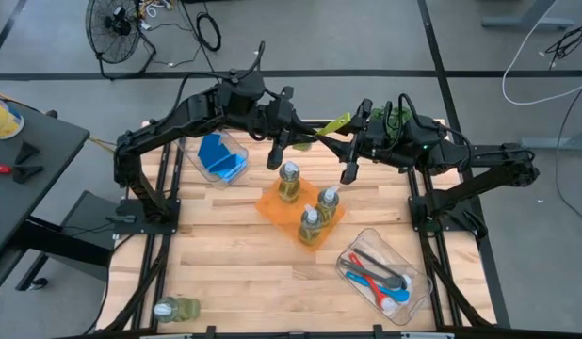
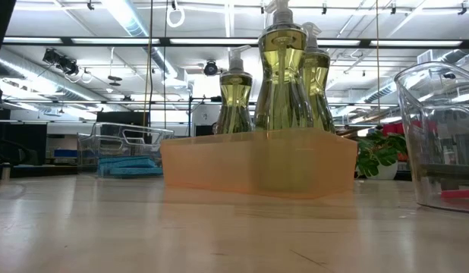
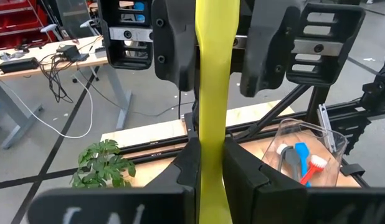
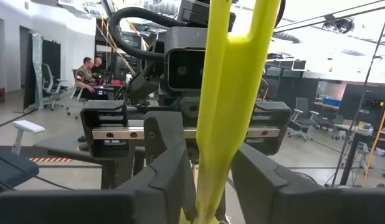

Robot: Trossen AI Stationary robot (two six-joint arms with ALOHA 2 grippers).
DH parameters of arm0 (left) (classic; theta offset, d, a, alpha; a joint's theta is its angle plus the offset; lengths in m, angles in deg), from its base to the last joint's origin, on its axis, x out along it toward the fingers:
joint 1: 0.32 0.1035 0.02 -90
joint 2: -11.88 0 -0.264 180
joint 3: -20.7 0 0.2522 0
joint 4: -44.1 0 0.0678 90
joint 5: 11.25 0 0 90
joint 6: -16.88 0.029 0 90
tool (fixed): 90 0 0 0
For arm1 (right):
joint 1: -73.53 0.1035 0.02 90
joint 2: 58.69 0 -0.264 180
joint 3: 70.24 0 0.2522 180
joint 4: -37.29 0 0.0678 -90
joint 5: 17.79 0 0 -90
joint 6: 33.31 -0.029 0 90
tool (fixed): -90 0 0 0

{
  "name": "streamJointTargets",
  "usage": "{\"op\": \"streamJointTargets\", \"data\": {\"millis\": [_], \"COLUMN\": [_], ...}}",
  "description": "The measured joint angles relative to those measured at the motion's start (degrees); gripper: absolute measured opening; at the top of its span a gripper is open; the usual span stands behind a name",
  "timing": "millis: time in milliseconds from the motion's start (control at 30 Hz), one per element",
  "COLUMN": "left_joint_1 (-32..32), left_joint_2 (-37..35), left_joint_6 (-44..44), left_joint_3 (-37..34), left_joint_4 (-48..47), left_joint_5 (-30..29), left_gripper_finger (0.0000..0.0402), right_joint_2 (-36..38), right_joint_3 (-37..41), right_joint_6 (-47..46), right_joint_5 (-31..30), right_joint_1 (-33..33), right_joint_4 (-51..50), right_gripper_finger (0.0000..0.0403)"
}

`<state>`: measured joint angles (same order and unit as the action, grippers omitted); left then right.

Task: Pick & Place Kitchen Sink Supplies
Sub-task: Put the green dish brush into the bottom transparent bin

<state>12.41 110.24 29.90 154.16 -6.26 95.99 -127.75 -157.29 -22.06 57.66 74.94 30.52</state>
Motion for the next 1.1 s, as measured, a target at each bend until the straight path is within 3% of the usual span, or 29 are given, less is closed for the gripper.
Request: {"op": "streamJointTargets", "data": {"millis": [400,567,900,1100], "left_joint_1": [0.0,0.0,0.0,0.0], "left_joint_2": [0.0,0.0,-0.2,-1.7], "left_joint_6": [0.2,0.2,0.0,-1.8], "left_joint_3": [0.0,0.0,0.0,0.0], "left_joint_4": [0.0,-0.2,0.0,-0.5], "left_joint_5": [-0.1,-0.1,-3.2,-4.8], "left_gripper_finger": [0.0046,0.0056,0.0132,0.0213], "right_joint_2": [0.0,0.0,0.0,1.0], "right_joint_3": [0.0,0.0,0.0,0.0], "right_joint_6": [0.0,0.2,2.5,2.5], "right_joint_5": [0.0,-0.3,-1.5,-1.5], "right_joint_1": [0.0,0.0,0.0,0.1], "right_joint_4": [-0.3,-0.7,-1.3,-2.5], "right_gripper_finger": [0.0055,0.0048,0.0047,0.0047]}}
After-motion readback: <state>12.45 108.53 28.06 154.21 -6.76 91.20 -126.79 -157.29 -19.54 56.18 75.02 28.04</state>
